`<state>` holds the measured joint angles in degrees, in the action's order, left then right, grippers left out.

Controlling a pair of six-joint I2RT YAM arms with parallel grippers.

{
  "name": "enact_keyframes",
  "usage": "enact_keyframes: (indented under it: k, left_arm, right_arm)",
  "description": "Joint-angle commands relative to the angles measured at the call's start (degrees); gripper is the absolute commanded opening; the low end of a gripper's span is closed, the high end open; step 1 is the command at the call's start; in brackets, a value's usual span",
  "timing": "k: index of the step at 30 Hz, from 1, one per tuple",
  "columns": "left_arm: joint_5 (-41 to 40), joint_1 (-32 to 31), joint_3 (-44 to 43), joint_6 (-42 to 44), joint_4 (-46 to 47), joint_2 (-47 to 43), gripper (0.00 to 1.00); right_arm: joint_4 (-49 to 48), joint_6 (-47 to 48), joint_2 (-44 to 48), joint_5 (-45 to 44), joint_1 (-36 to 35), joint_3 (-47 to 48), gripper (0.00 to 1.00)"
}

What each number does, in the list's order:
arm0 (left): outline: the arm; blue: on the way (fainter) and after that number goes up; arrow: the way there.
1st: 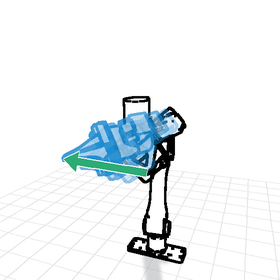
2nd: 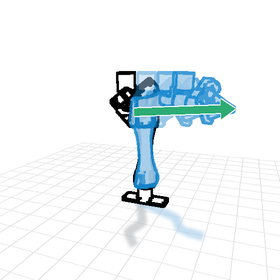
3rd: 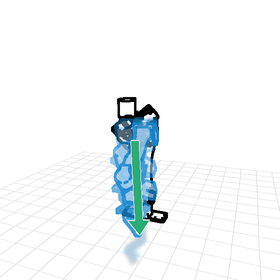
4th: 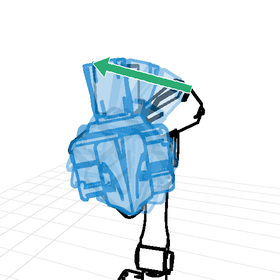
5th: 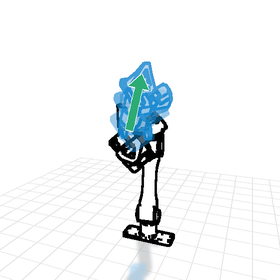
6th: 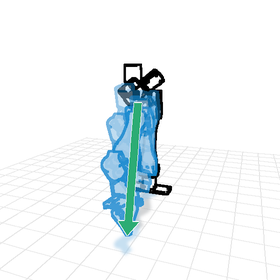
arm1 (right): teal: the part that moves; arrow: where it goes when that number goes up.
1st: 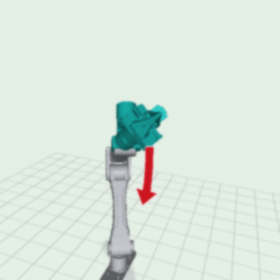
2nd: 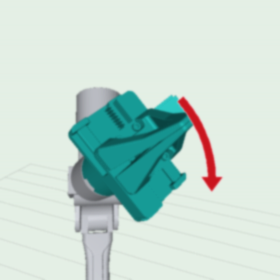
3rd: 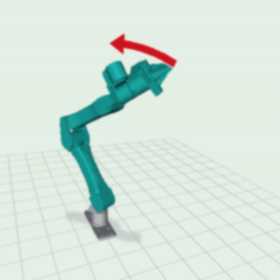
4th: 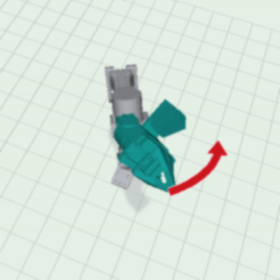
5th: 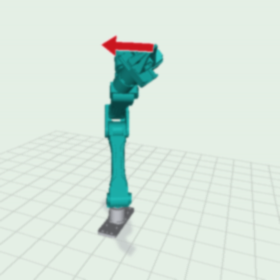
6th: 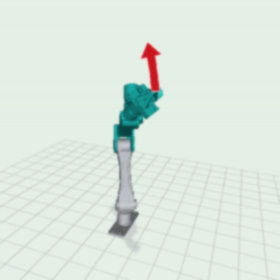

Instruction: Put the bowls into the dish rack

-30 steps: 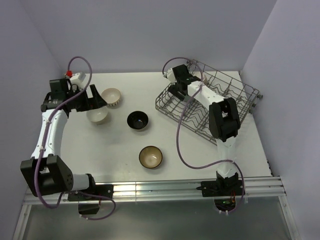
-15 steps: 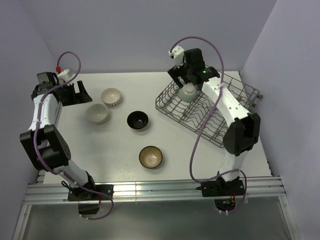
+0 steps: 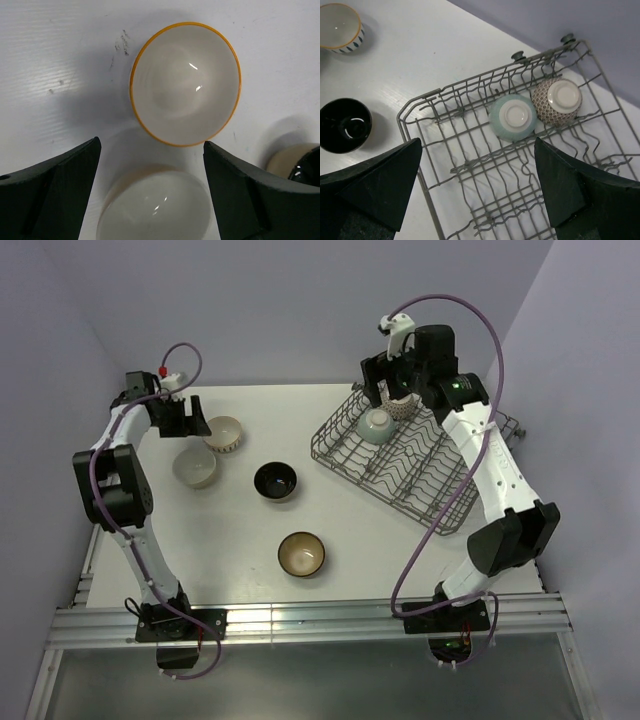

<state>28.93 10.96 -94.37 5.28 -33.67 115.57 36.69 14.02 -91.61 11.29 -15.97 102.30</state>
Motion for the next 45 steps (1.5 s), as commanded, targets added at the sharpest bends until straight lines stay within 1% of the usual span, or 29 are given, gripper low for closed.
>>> enact_keyframes:
  k: [1,3,7,11,12,13,16,17,20,21,23,24,25,26,28,29,30,33,34,36,37,38,39,40,41,42,45]
  left_arm:
    - [-3.34,-1.64,-4.42,0.17,1.68,3.07,0.89]
    - [-6.24,-2.61,-5.99,-0.53,1.15,5.44,0.87]
    - [-7.65,-3.58,-7.5,-1.15,1.41,8.35,0.82]
    - [-8.19,-4.9,-8.81,-0.8,1.06,10.55,0.75]
    - [-8.45,-5.33,-9.25,-0.8,1.06,10.9,0.73]
    - [-8.8,-5.42,-9.52,-1.49,1.15,11.78,0.72]
    - [-7.92,-5.6,-11.53,-2.99,0.37,13.89,0.61]
    - [-7.57,-5.51,-12.32,-3.52,0.01,14.24,0.54]
    - [-7.04,-5.51,-13.03,-4.75,0.1,15.04,0.44]
    - [-6.87,-5.6,-13.38,-6.84,0.18,15.12,0.43]
    - [-5.82,-5.6,-14.61,-8.09,-0.08,15.3,0.37]
    - [-5.38,-5.6,-15.31,-8.87,-0.86,15.56,0.29]
    - [-4.68,-5.6,-16.02,-9.23,-1.31,15.65,0.26]
    - [-4.32,-5.6,-17.33,-9.58,-1.57,15.83,0.19]
    - [-3.36,-5.51,-18.83,-10.9,-2.8,16.18,0.11]
    - [-3.09,-5.6,-20.31,-11.34,-3.15,16.27,0.03]
    - [-2.74,-5.6,-21.11,-11.86,-3.5,16.27,0.0]
    - [0.94,-5.6,-23.58,-14.15,-3.6,14.7,0.0]
    - [2.35,-5.6,-24.02,-16.07,-2.72,13.9,0.0]
    - [7.79,-5.51,-24.02,-18.62,-1.14,11.28,0.0]
    - [12.6,-5.6,-22.54,-22.21,2.17,10.13,0.0]
    - [12.64,-5.69,-21.22,-24.59,4.38,8.9,0.0]
    - [17.34,-5.6,-19.29,-27.31,7.88,5.93,0.0]
    - [19.83,-5.77,-17.1,-33.69,11.4,4.24,0.0]
    - [21.24,-6.12,-12.47,-36.97,19.26,2.57,0.0]
    - [23.08,-6.56,-10.33,-42.4,22.74,-0.66,0.0]
    - [24.24,-8.84,-4.87,-48.59,33.19,-5.51,0.0]
  right_arm:
    - [2.25,-5.92,3.89,4.97,2.34,0.36,1.0]
    - [2.16,-7.86,5.56,6.2,3.22,-1.48,1.0]
    - [0.76,-11.02,8.46,7.69,4.45,-5.7,1.0]
    - [-1.09,-13.93,10.49,9.01,4.72,-9.92,1.0]
    - [-1.44,-16.72,10.66,9.36,4.72,-11.23,1.0]
    - [-1.62,-17.44,10.49,9.8,4.72,-11.68,1.0]
    - [-0.66,-19.47,9.09,11.73,4.72,-11.6,1.0]
    - [0.74,-19.73,7.87,12.17,4.72,-10.55,1.0]
    - [2.68,-21.05,5.93,13.84,4.98,-8.97,0.99]
    - [2.78,-21.92,5.75,14.28,5.07,-8.96,0.99]
    - [2.34,-22.63,5.57,15.6,5.5,-9.49,0.99]
    - [2.08,-23.5,5.57,16.13,5.68,-9.75,0.98]
    - [1.72,-24.04,5.83,16.65,5.86,-10.1,0.98]
    - [0.76,-24.56,6.27,17.1,5.95,-10.89,0.98]
    - [-1.34,-26.41,6.97,17.19,6.12,-11.77,0.97]
    - [-2.14,-26.94,7.84,17.45,6.3,-12.73,0.96]
    - [-2.67,-27.81,8.2,17.71,6.39,-13.09,0.96]
    - [-2.24,-28.26,8.12,19.64,6.47,-11.87,0.96]
    - [-1.89,-28.69,8.03,20.0,6.65,-11.34,0.96]
    - [-2.93,-30.88,8.38,21.4,6.65,-11.42,0.96]
    - [-4.94,-32.03,9.34,21.93,6.91,-12.47,0.96]
    - [-6.09,-33.0,9.87,22.37,6.91,-13.09,0.96]
    - [-7.32,-35.01,10.31,22.81,6.91,-13.7,0.96]
    - [-8.38,-35.72,10.84,24.73,6.91,-14.14,0.97]
    - [-9.78,-36.25,11.19,25.62,6.91,-14.41,0.97]
    - [-10.14,-37.82,11.19,26.32,6.91,-14.32,0.97]
    - [-12.16,-42.74,11.81,26.07,6.91,-14.32,0.98]
